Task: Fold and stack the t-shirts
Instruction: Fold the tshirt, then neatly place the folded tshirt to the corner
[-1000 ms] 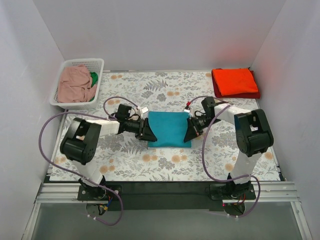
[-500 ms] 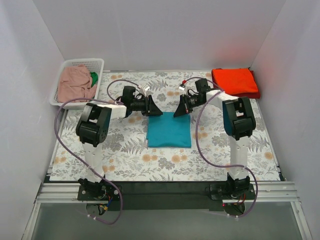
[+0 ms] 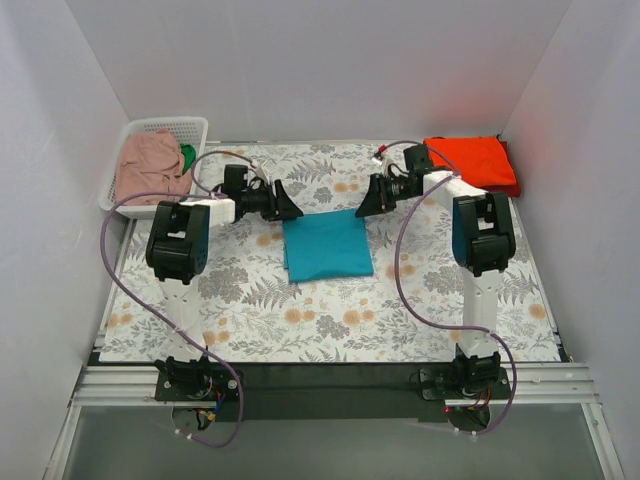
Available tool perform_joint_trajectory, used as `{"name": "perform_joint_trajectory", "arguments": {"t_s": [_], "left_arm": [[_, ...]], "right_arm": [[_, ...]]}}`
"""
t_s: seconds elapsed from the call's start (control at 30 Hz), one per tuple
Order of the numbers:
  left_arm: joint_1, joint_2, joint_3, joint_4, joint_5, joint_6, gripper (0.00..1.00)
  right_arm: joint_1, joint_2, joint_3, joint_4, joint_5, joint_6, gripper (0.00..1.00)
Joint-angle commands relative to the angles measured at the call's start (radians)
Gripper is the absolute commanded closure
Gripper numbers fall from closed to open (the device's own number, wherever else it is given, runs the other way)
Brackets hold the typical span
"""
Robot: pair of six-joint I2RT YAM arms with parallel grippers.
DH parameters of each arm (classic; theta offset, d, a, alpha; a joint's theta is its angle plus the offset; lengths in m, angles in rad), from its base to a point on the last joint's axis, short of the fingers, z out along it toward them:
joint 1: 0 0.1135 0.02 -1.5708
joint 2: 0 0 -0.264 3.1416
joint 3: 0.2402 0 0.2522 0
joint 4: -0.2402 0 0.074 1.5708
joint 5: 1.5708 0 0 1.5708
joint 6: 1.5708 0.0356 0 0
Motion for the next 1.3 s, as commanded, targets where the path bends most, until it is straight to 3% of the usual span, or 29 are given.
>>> {"name": "perform_joint_trajectory", "arguments": {"t_s": [0.0, 0.03, 0.23, 0.37, 0.47, 0.63, 0.83, 0.97, 1.27], "left_arm": [[0.012, -0.218, 0.016, -0.115, -0.029, 0.223, 0.57], [0.01, -0.3, 0.004, -0.127, -0.039, 0.263, 0.51], [-0.06, -0.619, -0.112, -0.277, -0.214, 0.622, 0.34], [-0.197, -0.739, -0.198, -0.342, -0.352, 0.822, 0.33], [-0.339, -0.785, -0.286, -0.339, -0.457, 0.918, 0.33], [-0.58, -0.747, -0.375, -0.287, -0.587, 1.041, 0.43], [-0.775, -0.591, -0.421, -0.108, -0.756, 1.202, 0.49], [-0.829, -0.485, -0.425, 0.009, -0.816, 1.263, 0.53], [-0.851, -0.309, -0.409, 0.179, -0.888, 1.377, 0.57]], "right_arm": [[-0.011, -0.238, 0.033, -0.003, 0.092, -0.026, 0.62], [-0.019, -0.272, 0.019, -0.004, 0.116, -0.026, 0.55], [-0.021, -0.515, -0.108, -0.07, 0.348, -0.141, 0.39], [-0.022, -0.616, -0.162, -0.133, 0.468, -0.204, 0.35], [-0.022, -0.654, -0.237, -0.158, 0.463, -0.201, 0.34], [-0.022, -0.687, -0.375, -0.156, 0.407, -0.131, 0.28], [-0.022, -0.76, -0.53, -0.071, 0.485, -0.037, 0.27], [-0.024, -0.757, -0.571, -0.038, 0.495, 0.089, 0.32], [-0.025, -0.707, -0.602, 0.005, 0.468, 0.178, 0.34]]}}
